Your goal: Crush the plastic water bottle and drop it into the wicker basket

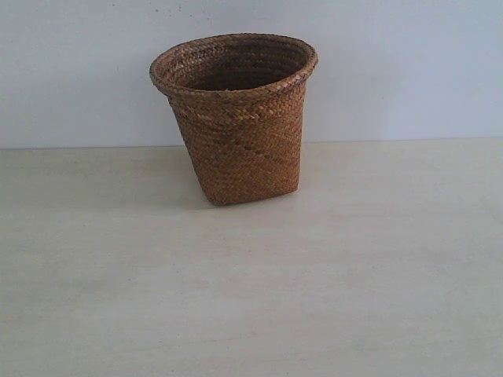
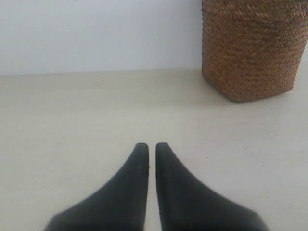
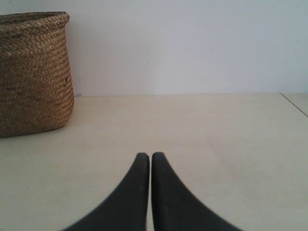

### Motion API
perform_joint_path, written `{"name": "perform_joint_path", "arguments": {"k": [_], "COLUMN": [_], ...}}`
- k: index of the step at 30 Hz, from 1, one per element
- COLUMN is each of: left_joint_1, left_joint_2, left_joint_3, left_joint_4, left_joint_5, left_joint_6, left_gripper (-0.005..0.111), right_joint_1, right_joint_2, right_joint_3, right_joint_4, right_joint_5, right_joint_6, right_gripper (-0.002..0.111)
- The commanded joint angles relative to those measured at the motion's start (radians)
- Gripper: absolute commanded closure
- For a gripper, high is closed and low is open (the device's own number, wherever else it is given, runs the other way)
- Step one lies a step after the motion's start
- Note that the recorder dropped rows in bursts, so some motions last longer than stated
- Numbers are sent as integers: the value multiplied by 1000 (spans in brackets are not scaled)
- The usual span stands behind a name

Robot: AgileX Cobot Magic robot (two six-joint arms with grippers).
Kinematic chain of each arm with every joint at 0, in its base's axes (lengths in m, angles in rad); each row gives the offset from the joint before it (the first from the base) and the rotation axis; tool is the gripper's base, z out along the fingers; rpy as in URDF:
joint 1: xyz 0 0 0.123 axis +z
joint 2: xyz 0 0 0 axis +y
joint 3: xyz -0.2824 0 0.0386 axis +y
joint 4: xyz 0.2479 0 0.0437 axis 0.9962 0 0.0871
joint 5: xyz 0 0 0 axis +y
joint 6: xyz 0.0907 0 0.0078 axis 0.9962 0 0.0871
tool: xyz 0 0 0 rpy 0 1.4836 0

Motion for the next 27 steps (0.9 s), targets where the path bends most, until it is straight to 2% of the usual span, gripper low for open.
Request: {"name": "perform_joint_path", "arguments": {"k": [1, 7, 10, 27], "left_joint_1": [4, 4, 4, 4], "left_joint_2": [-4, -4, -4, -4], "left_joint_3": [3, 3, 3, 3], "left_joint_4": [0, 0, 0, 0], "left_joint_5": [2, 2, 2, 2], "left_joint_6": [-8, -8, -8, -8], "left_gripper": [102, 102, 102, 102], "right_joint_1": [3, 3, 3, 3], "right_joint_2": [-6, -6, -6, -6], "right_joint_3": [7, 29, 29, 29], "right_joint_4": [-12, -13, -13, -13], "right_joint_5": [46, 41, 112, 110], "right_joint_6": [8, 8, 10, 10], "right_gripper": [108, 108, 108, 108]}}
